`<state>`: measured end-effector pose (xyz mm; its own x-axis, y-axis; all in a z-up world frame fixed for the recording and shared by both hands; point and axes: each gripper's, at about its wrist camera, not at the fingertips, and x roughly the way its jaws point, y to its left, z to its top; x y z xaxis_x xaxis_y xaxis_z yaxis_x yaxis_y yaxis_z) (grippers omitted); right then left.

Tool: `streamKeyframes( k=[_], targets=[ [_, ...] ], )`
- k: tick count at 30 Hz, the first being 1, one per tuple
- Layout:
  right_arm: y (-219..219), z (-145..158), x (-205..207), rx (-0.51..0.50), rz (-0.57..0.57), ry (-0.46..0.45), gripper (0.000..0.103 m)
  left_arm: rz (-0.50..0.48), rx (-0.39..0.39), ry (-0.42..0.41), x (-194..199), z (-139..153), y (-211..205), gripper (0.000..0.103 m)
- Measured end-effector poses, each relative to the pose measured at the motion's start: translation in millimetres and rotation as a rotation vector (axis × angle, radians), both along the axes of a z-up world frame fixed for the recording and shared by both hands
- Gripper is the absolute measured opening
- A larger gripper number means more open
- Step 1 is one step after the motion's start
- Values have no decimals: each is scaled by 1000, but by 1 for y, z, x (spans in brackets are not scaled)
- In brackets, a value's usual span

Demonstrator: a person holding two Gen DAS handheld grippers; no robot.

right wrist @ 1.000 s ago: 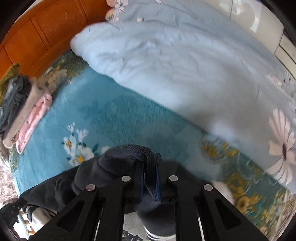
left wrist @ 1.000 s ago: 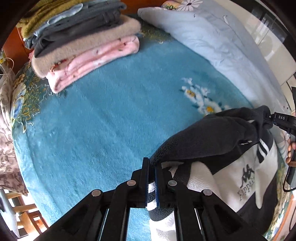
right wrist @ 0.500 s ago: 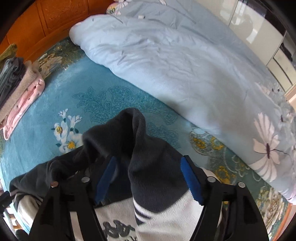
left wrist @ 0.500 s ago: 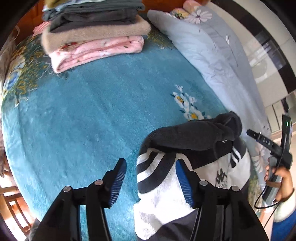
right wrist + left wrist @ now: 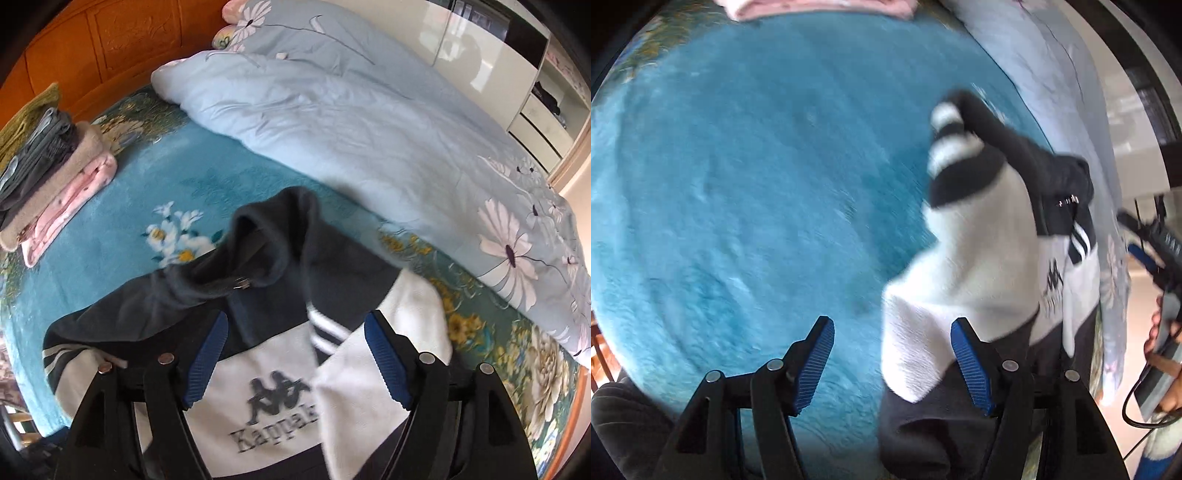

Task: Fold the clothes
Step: 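Lower the jacket onto the bed and spread it flat with both grippers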

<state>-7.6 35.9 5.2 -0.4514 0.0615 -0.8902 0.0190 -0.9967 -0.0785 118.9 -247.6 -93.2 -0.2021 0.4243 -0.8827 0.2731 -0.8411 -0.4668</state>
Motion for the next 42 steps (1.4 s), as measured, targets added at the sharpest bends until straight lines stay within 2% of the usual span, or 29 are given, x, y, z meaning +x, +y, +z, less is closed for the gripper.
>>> streamKeyframes(
  k=[3, 4, 5, 7, 11, 14, 16, 20, 22, 24, 26, 29, 32, 34, 37, 39, 41, 42],
  targets=[
    [-24, 2, 3, 1, 30, -12, 77, -64, 33, 16, -7, 1, 15, 67],
    [-32, 3, 4, 5, 40, -13, 77, -72, 38, 9, -9, -1, 17, 58],
    [-39, 5, 4, 14, 45, -10, 77, -81, 44, 2, -10, -3, 19, 35],
    [-49, 10, 3, 33, 49, -2, 77, -94, 58, -11, -12, -8, 23, 11],
    [-66, 14, -4, 56, 34, -15, 77, -50, 146, 12, -13, -11, 7, 6],
    [-76, 15, -7, 86, 16, -23, 77, -28, 134, 72, -17, 0, -9, 5],
    [-82, 13, -8, 106, 5, -28, 77, -41, 19, 141, -20, 16, -19, 5],
    [-99, 12, -8, 155, 5, -13, 77, -95, -421, 355, -30, 59, -38, 5],
    [-107, 11, -9, 183, 15, -7, 77, -98, -574, 443, -34, 74, -51, 6],
    [-113, 10, -12, 202, 23, -8, 77, -91, -651, 475, -40, 77, -76, 6],
    [-119, 9, -14, 213, 31, -11, 77, -91, -753, 464, -42, 69, -91, 6],
    [-125, 4, -15, 221, 40, -22, 77, -144, -873, 414, -37, 36, -89, 6],
    [-125, -2, -14, 219, 49, -38, 77, -179, -862, 349, -30, 12, -85, 6],
    [-121, -5, -13, 202, 40, -51, 77, -126, -709, 319, -28, 10, -96, 9],
    [-114, -10, -12, 154, 17, -71, 77, -4, -462, 330, -20, 29, -126, 11],
    [-109, -12, -11, 117, 7, -81, 77, 87, -373, 347, -9, 46, -142, 24],
    [-105, -12, -8, 97, 14, -74, 77, 190, -316, 358, 3, 59, -158, 67],
    [-103, -11, -7, 86, 15, -67, 77, 224, -305, 359, 9, 60, -164, 69]
  ],
)
